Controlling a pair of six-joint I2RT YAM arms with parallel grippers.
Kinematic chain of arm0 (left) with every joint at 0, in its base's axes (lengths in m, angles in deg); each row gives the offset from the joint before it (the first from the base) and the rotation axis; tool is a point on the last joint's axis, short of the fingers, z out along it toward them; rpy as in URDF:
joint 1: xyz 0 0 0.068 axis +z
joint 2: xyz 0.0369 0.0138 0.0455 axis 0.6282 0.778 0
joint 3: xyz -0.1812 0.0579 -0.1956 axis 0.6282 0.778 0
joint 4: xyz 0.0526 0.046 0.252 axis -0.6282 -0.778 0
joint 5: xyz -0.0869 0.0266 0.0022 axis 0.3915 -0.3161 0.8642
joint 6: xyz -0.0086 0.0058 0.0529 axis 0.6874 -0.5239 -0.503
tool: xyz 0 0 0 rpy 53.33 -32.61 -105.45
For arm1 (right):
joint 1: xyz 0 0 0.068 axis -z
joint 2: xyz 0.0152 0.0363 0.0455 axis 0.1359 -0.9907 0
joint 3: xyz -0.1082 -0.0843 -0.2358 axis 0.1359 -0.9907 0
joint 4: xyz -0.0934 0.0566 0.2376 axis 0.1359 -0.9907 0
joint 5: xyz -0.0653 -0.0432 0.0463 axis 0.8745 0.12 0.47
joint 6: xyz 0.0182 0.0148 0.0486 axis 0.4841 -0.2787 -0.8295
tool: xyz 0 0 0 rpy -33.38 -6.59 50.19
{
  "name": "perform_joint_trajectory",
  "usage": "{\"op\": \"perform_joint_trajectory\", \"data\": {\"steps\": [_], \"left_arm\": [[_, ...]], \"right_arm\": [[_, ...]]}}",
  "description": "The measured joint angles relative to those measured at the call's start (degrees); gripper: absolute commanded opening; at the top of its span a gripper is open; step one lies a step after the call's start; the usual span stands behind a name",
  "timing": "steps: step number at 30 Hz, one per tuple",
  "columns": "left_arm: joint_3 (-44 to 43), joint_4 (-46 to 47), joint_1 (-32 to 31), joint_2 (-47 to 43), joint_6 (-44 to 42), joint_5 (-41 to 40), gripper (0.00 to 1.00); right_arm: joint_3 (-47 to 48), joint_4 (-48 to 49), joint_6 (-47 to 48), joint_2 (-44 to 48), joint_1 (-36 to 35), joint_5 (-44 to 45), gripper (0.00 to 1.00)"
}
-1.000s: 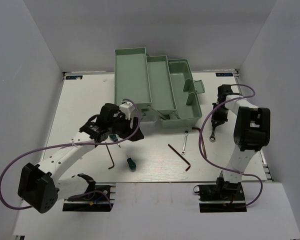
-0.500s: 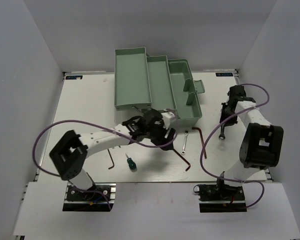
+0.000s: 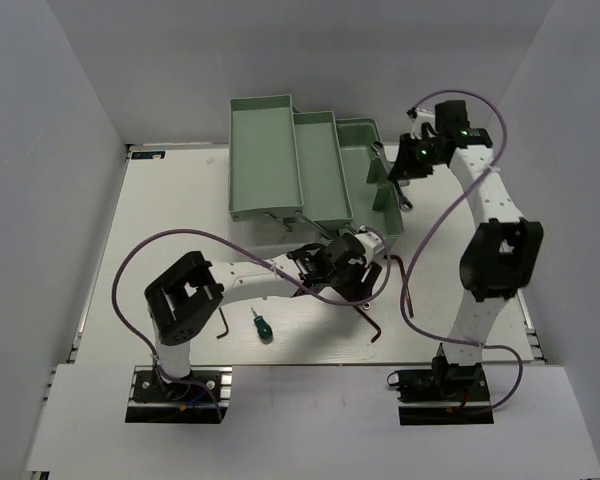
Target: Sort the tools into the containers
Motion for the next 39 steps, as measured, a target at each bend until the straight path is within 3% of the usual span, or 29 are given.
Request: {"op": "perform_joint_trajectory", "data": {"steps": [3, 5, 8, 9, 10, 12, 14, 18, 22, 30, 33, 34, 38, 39], "left_arm": [[-3.17, 1.01, -1.42, 3.32, 0.63, -2.95, 0.75], [-4.59, 1.86, -2.4, 5.22, 1.09, -5.27, 0.75], [-5.75, 2.03, -3.3, 7.39, 1.81, -8.72, 0.75], [-6.19, 1.88, -3.58, 8.15, 2.1, -9.88, 0.75], [-6.6, 1.81, -3.8, 8.92, 2.23, -10.78, 0.75], [-7.85, 1.44, -4.0, 10.45, 2.56, -12.31, 0.75], [-9.35, 0.94, -4.09, 12.07, 2.75, -13.51, 0.74], [-11.96, 0.02, -4.26, 14.6, 3.19, -15.58, 0.67], [-16.5, -2.34, -4.5, 17.99, 4.11, -17.77, 0.56], [-26.93, -10.27, -6.21, 24.87, 6.01, -23.61, 0.46], [-29.31, -12.7, -6.75, 26.12, 7.13, -25.68, 0.32], [-29.66, -13.49, -7.02, 26.23, 7.52, -26.25, 0.22], [-30.53, -15.91, -7.34, 26.6, 8.39, -28.41, 0.02], [-30.69, -16.09, -7.34, 26.67, 8.55, -28.65, 0.0]], "right_arm": [[11.3, -0.79, -1.4, -9.22, -2.86, -2.23, 0.0], [12.96, -0.37, -1.97, -12.55, -4.5, -2.43, 0.01], [12.87, -2.8, -2.51, -15.02, -6.21, -2.34, 0.25], [12.87, -3.5, -2.64, -15.56, -6.62, -2.21, 0.48], [12.87, -4.04, -2.82, -15.87, -6.95, -2.1, 0.58], [12.87, -4.26, -2.97, -15.98, -7.3, -2.23, 0.66], [12.9, -3.8, -3.08, -15.63, -7.32, -2.62, 0.66], [12.57, -3.06, -3.67, -14.47, -7.08, -2.78, 0.45], [6.1, 0.28, -4.81, -7.58, -6.45, -0.26, 0.38], [-7.91, 7.21, -8.15, 11.15, -0.92, 5.18, 0.38], [-11.76, 8.79, -9.35, 14.43, 2.56, 5.6, 0.4], [-12.9, 8.87, -9.88, 15.1, 3.74, 5.6, 0.4], [-16.17, 8.61, -10.82, 16.65, 7.45, 5.55, 0.51], [-16.7, 8.41, -10.82, 16.96, 8.26, 5.55, 0.64]]}}
